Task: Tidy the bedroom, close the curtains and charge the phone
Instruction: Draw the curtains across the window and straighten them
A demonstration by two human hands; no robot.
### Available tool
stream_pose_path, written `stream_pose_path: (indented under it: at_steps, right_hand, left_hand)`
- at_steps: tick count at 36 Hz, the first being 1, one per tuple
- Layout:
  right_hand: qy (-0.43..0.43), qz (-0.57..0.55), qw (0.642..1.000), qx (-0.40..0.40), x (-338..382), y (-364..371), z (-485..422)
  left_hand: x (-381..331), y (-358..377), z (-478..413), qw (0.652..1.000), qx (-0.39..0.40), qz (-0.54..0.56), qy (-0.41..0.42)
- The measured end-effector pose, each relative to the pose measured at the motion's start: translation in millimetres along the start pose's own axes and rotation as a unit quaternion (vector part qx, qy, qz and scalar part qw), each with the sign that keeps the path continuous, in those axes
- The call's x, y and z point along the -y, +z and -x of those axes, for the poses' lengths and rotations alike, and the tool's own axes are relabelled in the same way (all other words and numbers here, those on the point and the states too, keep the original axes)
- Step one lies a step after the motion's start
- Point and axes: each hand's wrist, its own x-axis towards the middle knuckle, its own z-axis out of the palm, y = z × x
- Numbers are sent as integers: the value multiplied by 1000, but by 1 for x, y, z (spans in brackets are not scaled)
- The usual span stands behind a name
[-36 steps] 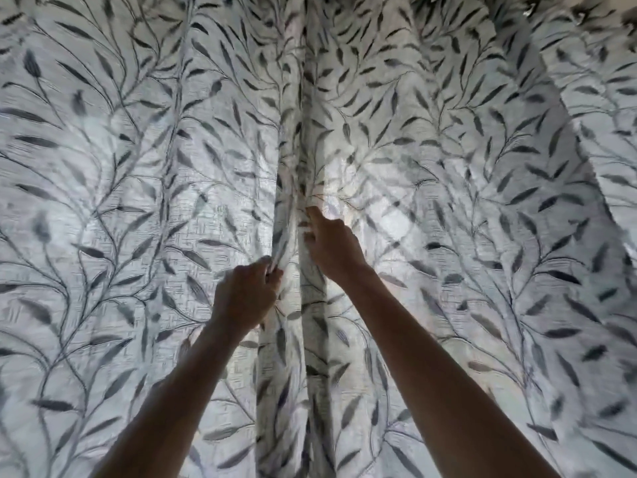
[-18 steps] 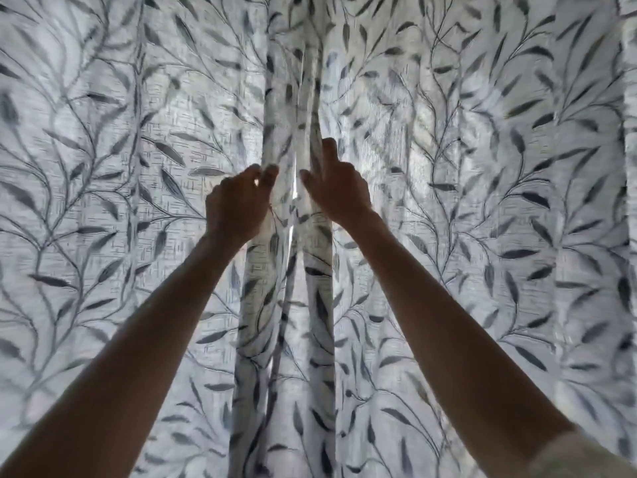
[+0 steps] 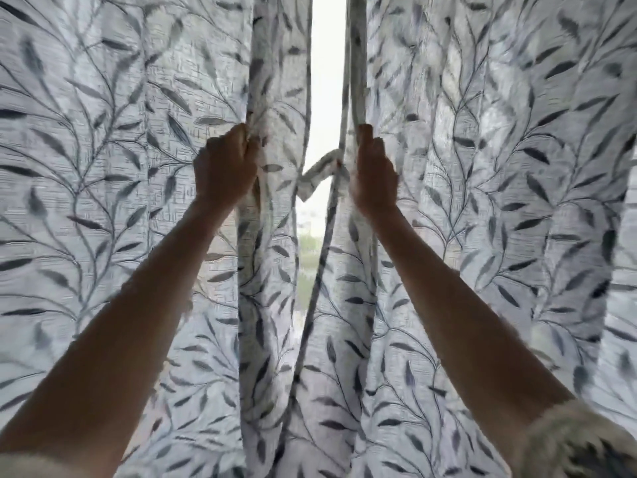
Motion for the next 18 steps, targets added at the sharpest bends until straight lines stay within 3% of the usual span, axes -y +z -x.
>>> stream_pose_path:
  at_steps: [7,9,15,18]
  right_hand:
    - [-77,-196,974,85,37,-2,10]
    - [-59,-226,966,109,56,-5,13]
    - [-2,-218,965,144,77,-20,29]
    - [11,-158,976,152,76,-38,45]
  left_hand:
    - [-7,-4,4,994,43,88,49]
    - [-10,-3,7,991,62,97,63]
    - [0,-8,20,982,146,115,46]
    - [-1,-13,33,988,124,75,53]
